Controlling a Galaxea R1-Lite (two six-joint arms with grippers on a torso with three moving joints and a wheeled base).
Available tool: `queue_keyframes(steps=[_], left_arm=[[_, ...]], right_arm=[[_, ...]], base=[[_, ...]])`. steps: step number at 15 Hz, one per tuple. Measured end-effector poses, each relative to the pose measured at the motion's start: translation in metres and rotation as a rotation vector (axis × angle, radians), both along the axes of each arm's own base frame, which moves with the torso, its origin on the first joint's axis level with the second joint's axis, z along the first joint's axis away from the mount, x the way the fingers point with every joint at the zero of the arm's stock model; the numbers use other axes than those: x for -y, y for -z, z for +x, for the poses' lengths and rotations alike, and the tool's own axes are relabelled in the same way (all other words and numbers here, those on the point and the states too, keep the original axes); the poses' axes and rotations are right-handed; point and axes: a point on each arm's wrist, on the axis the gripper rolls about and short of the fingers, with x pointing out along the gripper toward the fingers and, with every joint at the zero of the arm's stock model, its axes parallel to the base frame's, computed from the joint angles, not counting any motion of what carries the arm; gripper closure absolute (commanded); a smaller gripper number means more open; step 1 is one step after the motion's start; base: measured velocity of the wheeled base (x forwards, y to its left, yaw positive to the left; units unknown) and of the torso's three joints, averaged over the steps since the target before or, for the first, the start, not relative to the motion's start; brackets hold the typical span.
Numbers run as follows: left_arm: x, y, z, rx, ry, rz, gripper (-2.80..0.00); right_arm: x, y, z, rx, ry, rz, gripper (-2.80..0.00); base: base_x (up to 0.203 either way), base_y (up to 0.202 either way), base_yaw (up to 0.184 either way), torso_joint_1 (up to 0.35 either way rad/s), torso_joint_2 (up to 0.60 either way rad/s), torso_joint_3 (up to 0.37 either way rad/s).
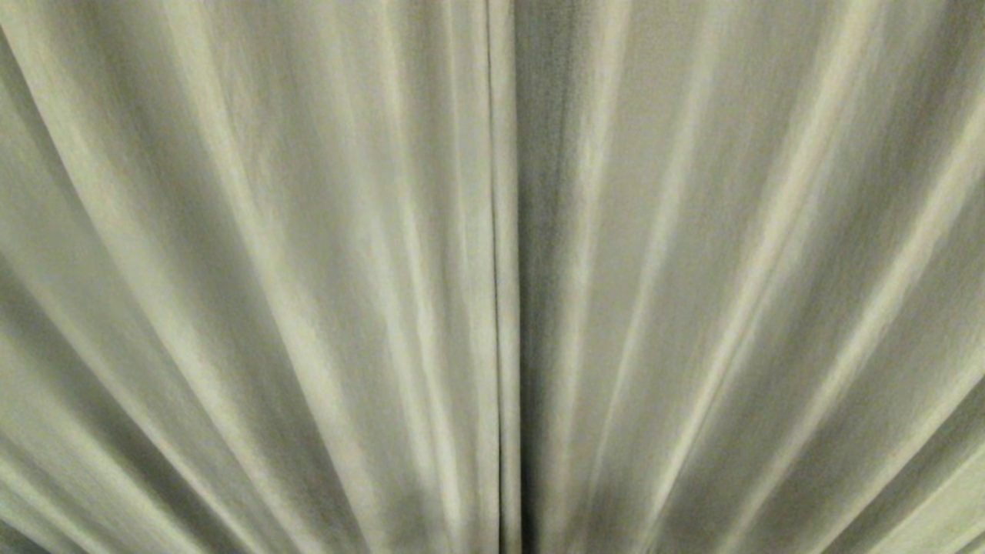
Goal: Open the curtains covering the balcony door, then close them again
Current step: Pull the outer curtains open on both sides
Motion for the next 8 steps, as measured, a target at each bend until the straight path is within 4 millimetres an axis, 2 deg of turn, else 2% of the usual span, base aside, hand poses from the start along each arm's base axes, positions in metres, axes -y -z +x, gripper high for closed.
queue_keyframes(steps=[8], left_arm=[[0.0, 0.0, 0.0, 0.0, 0.0, 0.0, 0.0]], right_arm=[[0.0, 0.0, 0.0, 0.0, 0.0, -0.002, 0.0]], base=[[0.0, 0.0, 0.0, 0.0, 0.0, 0.0]])
